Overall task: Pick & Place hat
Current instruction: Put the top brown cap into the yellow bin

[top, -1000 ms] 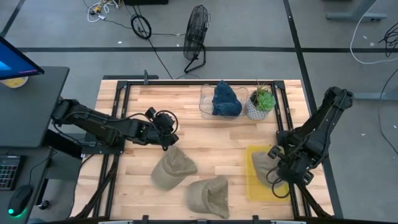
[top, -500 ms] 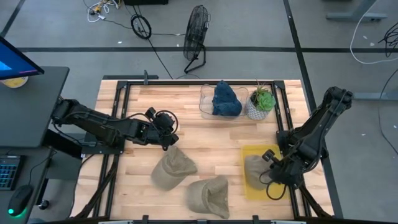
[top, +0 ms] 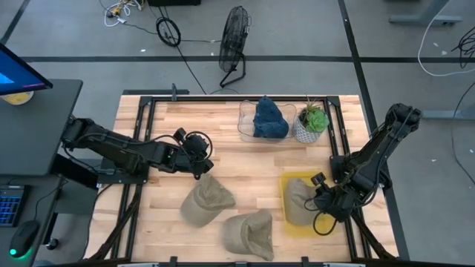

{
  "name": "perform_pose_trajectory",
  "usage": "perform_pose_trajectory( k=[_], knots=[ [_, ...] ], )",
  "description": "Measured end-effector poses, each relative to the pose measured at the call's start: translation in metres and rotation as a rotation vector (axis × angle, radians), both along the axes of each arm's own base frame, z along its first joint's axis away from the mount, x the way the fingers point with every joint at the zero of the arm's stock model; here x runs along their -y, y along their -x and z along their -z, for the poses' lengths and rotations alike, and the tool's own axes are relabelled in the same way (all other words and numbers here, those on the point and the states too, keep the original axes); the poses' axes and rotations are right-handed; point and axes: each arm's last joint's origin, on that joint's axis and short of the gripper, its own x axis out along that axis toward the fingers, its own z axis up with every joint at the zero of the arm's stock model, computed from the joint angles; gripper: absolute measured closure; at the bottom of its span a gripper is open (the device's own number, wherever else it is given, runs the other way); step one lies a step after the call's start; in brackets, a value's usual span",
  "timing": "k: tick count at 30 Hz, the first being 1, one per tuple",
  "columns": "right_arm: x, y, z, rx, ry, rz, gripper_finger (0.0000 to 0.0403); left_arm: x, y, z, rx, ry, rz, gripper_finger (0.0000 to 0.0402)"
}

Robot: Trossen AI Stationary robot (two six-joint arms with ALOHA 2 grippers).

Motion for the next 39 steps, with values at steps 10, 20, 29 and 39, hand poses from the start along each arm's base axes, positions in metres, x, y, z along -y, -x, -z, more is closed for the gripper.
perform_pose_trajectory(
  k=[10,20,29,39],
  knots=[
    [-0.007,-0.005,-0.006,0.025,-0.090,-0.031,0.0295,0.000,-0.002,-0.002,0.030,0.007,0.000,0.0291],
    [-0.006,-0.020,-0.010,0.114,-0.205,0.214,0.0275,0.001,-0.005,-0.004,0.070,0.016,0.001,0.0291],
    [0.003,-0.028,-0.015,0.210,-0.062,0.164,0.0217,0.002,-0.006,-0.003,0.061,0.061,0.035,0.0291],
    [0.000,-0.016,-0.048,0.064,-0.133,0.385,0.0237,0.003,-0.006,-0.003,0.059,0.068,0.041,0.0291]
  ],
)
